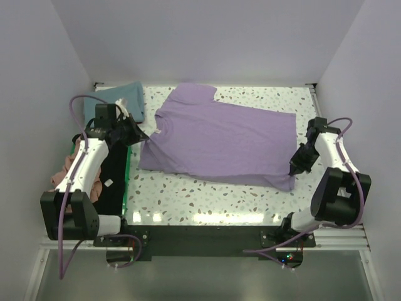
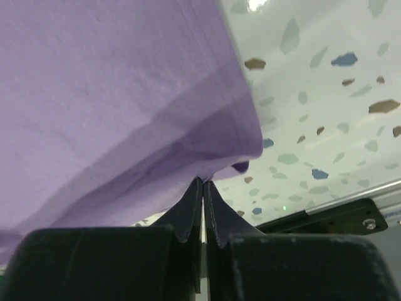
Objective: Fold and stack the t-shirts
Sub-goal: Fold the tshirt
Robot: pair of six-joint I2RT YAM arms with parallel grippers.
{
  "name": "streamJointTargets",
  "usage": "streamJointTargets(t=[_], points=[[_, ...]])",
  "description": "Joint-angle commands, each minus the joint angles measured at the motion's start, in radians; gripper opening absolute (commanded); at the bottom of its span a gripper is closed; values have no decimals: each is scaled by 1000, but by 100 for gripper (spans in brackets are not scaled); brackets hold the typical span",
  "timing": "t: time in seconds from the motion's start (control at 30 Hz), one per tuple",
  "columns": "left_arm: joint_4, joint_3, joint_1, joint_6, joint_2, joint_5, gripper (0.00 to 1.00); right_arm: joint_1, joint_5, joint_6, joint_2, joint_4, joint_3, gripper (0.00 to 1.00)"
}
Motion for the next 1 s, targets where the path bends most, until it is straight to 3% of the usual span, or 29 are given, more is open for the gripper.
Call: streamJointTargets(t=[0.0,0.4,0.97], points=[[64,98,-2,19,57,4,0,-19,-15,-14,53,51,71,0],[136,225,-2,13,225,-8,0,-45,-7,-19,222,56,243,0],[168,376,-2,59,431,31,0,-53,4,-45,346,76,310,0]])
